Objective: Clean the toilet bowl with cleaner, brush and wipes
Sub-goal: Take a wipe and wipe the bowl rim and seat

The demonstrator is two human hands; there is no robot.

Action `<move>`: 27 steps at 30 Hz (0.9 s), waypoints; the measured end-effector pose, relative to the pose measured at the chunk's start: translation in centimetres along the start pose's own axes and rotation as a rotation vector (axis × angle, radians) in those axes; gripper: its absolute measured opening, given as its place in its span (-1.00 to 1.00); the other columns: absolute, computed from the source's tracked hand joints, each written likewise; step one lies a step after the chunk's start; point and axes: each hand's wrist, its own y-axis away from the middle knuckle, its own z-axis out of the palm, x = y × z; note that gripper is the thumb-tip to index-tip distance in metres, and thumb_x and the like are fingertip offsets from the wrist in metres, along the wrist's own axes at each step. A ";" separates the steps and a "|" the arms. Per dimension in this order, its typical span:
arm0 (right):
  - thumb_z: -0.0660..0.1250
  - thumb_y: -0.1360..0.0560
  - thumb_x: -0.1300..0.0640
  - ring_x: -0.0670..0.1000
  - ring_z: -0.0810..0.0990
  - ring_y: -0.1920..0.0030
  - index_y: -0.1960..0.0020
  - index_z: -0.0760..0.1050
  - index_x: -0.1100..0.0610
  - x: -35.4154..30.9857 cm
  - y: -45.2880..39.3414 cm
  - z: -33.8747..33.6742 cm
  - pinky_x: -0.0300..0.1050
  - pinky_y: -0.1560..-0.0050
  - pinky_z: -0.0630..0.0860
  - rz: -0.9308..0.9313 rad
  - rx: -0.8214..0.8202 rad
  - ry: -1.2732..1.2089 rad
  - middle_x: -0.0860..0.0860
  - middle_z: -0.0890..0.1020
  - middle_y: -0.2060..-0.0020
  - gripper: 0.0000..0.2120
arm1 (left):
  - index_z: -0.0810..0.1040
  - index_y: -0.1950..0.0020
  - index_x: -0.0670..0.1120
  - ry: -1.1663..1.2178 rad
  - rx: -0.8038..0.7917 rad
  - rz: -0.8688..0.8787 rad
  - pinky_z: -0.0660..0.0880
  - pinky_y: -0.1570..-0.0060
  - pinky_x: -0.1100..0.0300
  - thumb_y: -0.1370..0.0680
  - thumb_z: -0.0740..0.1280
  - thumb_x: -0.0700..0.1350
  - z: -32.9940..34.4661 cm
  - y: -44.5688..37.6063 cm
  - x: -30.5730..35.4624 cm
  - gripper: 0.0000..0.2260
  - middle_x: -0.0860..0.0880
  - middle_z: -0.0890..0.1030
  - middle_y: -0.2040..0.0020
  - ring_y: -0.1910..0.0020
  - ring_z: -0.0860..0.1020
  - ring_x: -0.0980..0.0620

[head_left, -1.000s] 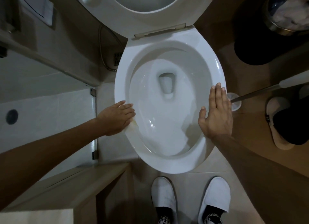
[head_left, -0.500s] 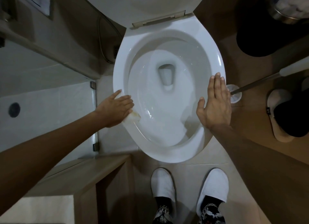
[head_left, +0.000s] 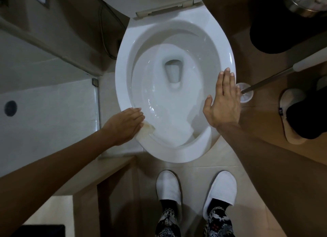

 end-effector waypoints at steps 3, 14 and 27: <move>0.10 -0.55 0.00 0.09 -0.08 -0.56 -0.57 -0.10 0.19 0.0 0.0 0.0 0.13 -0.52 0.02 0.003 0.003 -0.002 0.10 -0.06 -0.57 -0.31 | 0.62 -0.06 -0.24 -0.034 0.047 -0.005 0.48 -0.17 -0.05 -0.58 0.01 -0.04 -0.1 -0.2 0.8 -0.56 -0.19 0.65 -0.02 -0.11 0.60 -0.16; 0.13 -0.53 0.03 0.09 -0.06 -0.56 -0.57 -0.07 0.21 -0.1 0.1 0.0 0.15 -0.51 0.06 0.003 0.026 -0.025 0.11 -0.04 -0.56 -0.29 | 0.63 -0.02 -0.18 0.018 0.118 0.039 0.38 -0.22 0.06 -0.63 -0.07 -0.01 1.2 0.6 3.8 -0.51 -0.12 0.65 0.04 0.01 0.60 -0.08; 0.11 -0.51 0.04 0.09 -0.08 -0.56 -0.57 -0.09 0.22 -0.1 0.0 0.1 0.15 -0.50 0.09 -0.001 0.012 -0.009 0.11 -0.05 -0.56 -0.28 | 0.60 -0.09 -0.16 0.337 0.138 -0.162 0.47 -0.12 0.06 -0.57 0.01 -0.08 2.7 0.0 14.2 -0.61 -0.08 0.65 0.01 0.05 0.61 -0.06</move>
